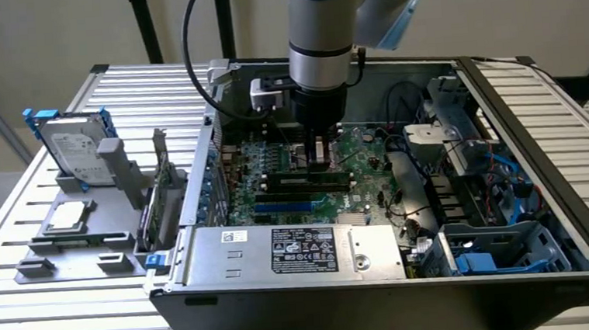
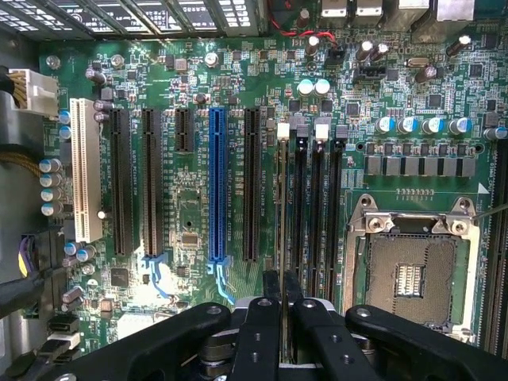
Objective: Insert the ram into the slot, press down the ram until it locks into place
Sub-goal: 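Insert the ram into the slot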
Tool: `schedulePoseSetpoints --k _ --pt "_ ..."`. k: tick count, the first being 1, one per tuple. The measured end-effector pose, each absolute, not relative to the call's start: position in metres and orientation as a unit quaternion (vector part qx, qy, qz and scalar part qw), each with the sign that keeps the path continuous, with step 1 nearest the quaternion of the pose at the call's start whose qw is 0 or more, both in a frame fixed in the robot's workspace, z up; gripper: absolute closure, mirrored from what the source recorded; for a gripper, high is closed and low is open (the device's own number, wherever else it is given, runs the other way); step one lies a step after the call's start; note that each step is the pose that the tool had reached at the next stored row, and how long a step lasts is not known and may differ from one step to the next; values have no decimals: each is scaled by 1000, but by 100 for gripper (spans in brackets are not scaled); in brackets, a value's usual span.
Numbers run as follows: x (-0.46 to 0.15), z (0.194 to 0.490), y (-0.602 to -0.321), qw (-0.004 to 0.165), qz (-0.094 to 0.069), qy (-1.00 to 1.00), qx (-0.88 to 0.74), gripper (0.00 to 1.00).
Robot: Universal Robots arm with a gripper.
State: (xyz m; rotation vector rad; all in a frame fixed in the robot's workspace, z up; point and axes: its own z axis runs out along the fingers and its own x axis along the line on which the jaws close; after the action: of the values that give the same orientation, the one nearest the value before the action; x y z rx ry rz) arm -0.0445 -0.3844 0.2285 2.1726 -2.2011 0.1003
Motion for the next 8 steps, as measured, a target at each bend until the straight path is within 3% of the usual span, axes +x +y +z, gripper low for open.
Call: schedulePoseSetpoints --k 8 --pt "-44 228 -384 24 32 -712 701 87"
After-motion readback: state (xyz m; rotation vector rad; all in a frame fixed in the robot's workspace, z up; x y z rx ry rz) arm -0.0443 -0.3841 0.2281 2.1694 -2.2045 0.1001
